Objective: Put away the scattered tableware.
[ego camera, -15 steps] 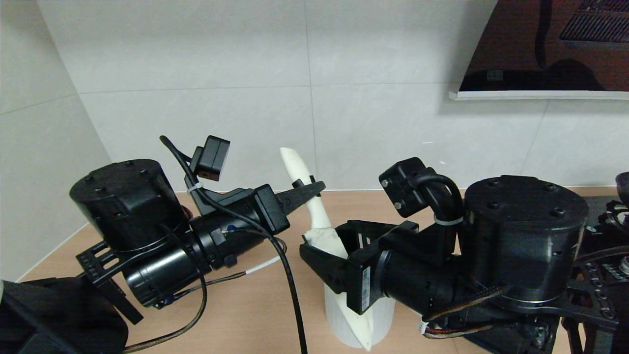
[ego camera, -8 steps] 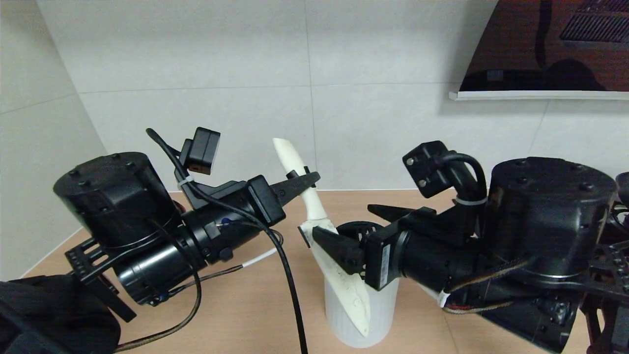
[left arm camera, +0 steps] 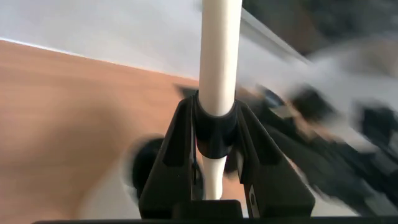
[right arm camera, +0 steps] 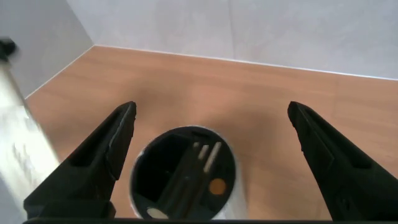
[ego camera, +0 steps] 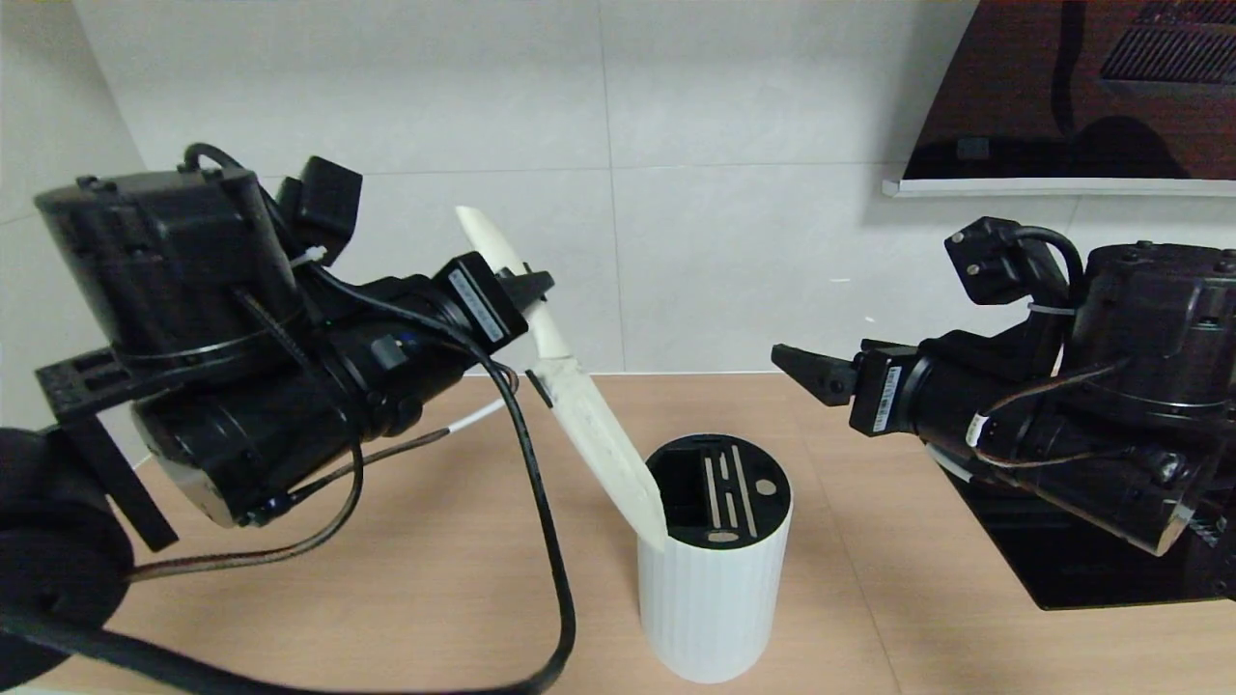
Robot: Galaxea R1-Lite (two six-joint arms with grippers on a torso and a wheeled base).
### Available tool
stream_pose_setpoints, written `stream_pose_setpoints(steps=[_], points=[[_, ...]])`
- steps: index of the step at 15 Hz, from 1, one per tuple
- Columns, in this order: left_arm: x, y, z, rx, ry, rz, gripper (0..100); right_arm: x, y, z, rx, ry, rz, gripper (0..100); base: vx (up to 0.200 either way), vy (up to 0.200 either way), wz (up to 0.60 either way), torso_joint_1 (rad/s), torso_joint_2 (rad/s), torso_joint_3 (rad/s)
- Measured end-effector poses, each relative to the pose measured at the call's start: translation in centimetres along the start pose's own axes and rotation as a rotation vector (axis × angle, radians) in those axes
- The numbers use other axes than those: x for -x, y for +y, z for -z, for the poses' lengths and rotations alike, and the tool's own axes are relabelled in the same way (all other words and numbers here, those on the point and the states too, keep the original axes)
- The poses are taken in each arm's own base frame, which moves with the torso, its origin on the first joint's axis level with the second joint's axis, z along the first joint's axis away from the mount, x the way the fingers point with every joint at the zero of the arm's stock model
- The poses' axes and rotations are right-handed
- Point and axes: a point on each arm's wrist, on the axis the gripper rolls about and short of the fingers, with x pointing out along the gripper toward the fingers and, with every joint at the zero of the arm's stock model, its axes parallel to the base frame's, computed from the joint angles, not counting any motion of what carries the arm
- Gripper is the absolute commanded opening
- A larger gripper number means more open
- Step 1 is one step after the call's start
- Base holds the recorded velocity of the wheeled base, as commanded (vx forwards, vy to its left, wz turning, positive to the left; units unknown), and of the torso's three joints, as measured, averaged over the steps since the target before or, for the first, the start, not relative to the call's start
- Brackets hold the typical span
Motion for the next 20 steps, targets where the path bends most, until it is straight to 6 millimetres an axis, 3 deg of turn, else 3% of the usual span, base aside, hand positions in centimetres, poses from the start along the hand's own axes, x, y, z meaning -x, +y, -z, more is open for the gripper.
stream_pose_setpoints(steps=[5,11,15,20], points=[[0.2,-2.8,-1.5,-0.236,-0.138,-0.082,0,0.1,-0.3,0.2,0.007,0.006,0.009,100,0.000,0.000,0.00,0.000,0.00,0.000],[0.1,-8.5,0.8,-0.362,-0.294,-0.066,0,0.4,-0.3,0.0,0.010,-0.002,0.011,100,0.000,0.000,0.00,0.000,0.00,0.000],[-1.3,-9.0,3.1,-0.455,-0.436,-0.069,0,0.3,-0.3,0.1,0.012,0.001,0.012,100,0.000,0.000,0.00,0.000,0.00,0.000],[-2.7,-8.6,6.5,-0.514,-0.369,-0.074,0,0.1,-0.4,0.3,0.013,0.009,0.015,100,0.000,0.000,0.00,0.000,0.00,0.000]])
